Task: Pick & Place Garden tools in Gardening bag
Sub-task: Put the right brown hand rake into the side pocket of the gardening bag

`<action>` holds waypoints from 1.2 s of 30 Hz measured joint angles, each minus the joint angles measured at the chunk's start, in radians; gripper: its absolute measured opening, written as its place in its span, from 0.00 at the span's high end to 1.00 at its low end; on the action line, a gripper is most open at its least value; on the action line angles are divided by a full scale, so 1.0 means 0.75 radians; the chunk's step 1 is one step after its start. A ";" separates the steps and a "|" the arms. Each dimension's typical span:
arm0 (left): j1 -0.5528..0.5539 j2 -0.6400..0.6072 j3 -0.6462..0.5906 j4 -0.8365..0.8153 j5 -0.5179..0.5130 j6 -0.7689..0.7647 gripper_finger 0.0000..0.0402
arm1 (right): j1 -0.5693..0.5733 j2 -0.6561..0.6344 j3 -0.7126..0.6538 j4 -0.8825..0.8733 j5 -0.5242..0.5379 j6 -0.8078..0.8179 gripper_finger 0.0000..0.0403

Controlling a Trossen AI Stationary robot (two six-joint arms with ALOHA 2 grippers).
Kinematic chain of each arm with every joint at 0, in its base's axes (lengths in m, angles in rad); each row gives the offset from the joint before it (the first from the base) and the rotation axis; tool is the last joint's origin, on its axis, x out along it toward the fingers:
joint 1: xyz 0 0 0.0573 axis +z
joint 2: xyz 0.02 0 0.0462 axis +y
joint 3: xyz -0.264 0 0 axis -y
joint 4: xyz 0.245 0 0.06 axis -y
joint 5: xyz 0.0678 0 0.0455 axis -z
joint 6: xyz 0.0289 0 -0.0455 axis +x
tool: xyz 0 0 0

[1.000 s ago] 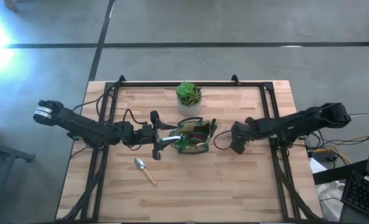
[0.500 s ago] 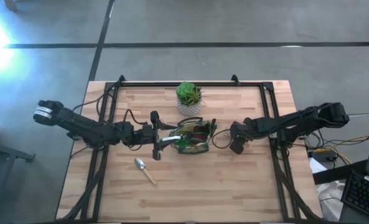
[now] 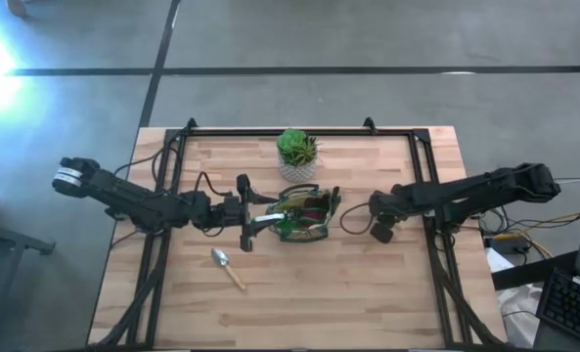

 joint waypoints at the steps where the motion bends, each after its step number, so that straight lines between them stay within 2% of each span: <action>1: 0.000 0.000 -0.001 -0.001 0.000 0.000 0.45 | 0.011 -0.017 0.012 -0.007 0.000 0.007 0.88; 7: 0.000 0.000 -0.002 -0.003 0.000 0.000 0.45 | 0.099 -0.104 0.117 -0.085 0.063 0.122 0.88; 15: 0.000 0.000 -0.002 -0.004 0.000 0.000 0.45 | 0.250 -0.131 0.299 -0.276 0.337 0.296 0.88; 21: 0.000 0.000 -0.002 -0.009 0.000 0.000 0.45 | 0.426 -0.123 0.418 -0.277 0.499 0.343 0.88; 26: 0.000 0.000 -0.002 -0.012 0.000 0.000 0.45 | 0.630 -0.094 0.477 -0.231 0.761 0.416 0.88; 36: 0.000 0.000 -0.002 -0.016 0.000 0.000 0.45 | 1.009 0.089 0.454 0.119 1.366 0.502 0.88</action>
